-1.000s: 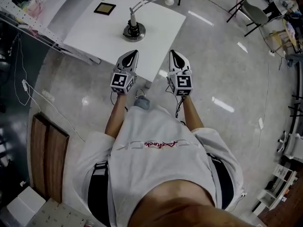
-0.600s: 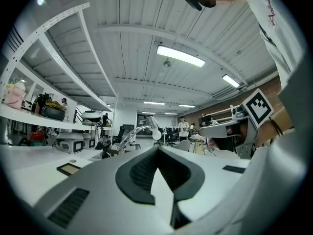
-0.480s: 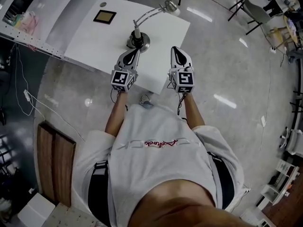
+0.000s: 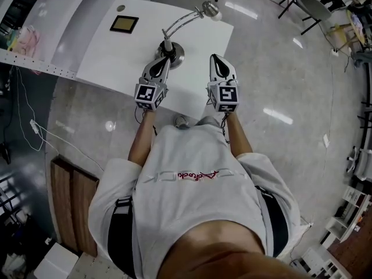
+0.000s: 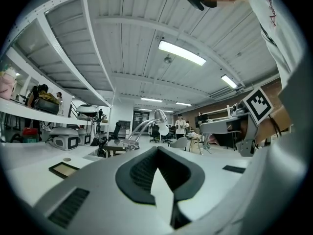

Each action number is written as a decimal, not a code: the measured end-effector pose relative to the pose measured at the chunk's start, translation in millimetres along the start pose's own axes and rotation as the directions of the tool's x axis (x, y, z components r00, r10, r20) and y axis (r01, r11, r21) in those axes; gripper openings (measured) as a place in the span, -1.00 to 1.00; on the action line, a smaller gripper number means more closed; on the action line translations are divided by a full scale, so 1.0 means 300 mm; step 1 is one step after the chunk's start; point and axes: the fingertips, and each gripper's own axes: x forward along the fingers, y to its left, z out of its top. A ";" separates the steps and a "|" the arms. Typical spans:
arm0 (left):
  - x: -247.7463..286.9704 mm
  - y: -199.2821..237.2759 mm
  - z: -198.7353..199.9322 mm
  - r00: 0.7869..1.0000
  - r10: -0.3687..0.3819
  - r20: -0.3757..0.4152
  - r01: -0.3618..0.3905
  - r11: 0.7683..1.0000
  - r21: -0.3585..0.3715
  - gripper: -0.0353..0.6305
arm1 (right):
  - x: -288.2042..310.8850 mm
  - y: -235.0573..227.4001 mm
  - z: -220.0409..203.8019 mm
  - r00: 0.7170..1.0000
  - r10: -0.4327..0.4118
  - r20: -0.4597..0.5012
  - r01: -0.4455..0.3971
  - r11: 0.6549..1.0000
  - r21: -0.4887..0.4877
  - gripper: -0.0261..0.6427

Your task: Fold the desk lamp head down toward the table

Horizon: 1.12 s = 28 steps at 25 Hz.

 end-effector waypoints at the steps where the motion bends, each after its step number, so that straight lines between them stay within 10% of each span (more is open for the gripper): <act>1: 0.006 0.001 -0.002 1.000 0.001 -0.002 -0.001 1.000 -0.001 -0.81 | 0.000 -0.006 -0.004 1.000 -0.001 -0.002 0.001 1.000 0.001 -0.87; 28: 0.103 0.044 -0.095 0.982 0.184 -0.053 -0.187 0.980 -0.065 -0.81 | 0.198 -0.072 -0.091 0.980 0.191 -0.062 -0.189 0.981 0.041 -0.87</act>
